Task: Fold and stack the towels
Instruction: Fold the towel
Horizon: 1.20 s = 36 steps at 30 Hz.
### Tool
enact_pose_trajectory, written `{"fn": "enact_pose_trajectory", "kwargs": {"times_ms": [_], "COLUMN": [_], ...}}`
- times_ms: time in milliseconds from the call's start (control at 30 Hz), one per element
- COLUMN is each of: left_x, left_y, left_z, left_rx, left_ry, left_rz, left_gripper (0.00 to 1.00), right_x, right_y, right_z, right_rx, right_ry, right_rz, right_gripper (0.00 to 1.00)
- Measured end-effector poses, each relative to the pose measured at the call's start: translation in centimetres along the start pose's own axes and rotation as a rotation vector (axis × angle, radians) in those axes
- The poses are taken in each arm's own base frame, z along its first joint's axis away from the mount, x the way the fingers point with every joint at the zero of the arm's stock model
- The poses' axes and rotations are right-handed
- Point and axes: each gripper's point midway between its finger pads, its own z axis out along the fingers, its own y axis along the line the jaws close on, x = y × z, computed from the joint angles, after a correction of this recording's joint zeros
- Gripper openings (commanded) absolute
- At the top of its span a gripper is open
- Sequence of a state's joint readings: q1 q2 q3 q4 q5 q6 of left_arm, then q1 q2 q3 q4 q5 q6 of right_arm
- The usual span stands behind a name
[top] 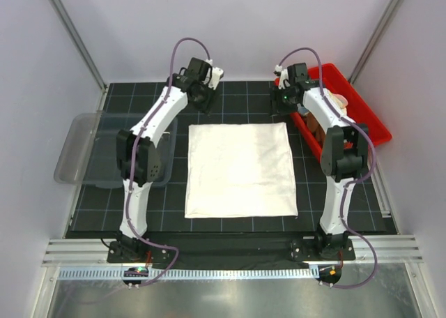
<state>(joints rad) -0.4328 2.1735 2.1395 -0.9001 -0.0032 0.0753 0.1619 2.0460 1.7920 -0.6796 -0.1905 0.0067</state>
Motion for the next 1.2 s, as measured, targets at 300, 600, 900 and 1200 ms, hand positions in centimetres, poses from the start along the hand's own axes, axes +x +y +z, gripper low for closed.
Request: {"fn": "enact_pose_trajectory", "kwargs": {"times_ms": [300,600,900,1200], "left_x": [1.6,5.6,7.0,8.5], "left_y": [0.3,0.9,2.1,3.3], "left_z": [3.0,7.6,8.3,9.2], "left_rx": [0.163,0.203,0.211,0.224], "left_ry": [0.055,0.191,0.232,0.265], "left_rz": [0.105,0.166,0.187,0.181], "left_gripper": [0.56,0.51,0.5,0.47], "right_x": [3.3,0.8,4.1,3.7], "right_y": [-0.2,-1.5,-3.5,-4.1], "right_z": [2.0,2.1,6.0,5.6], "right_rx": [-0.193,-0.239,-0.286,-0.305], "right_ry": [0.175,0.153,0.282,0.29], "right_rz": [-0.323,-0.592,-0.666,-0.705], "right_gripper": [0.57,0.56,0.56,0.51]}}
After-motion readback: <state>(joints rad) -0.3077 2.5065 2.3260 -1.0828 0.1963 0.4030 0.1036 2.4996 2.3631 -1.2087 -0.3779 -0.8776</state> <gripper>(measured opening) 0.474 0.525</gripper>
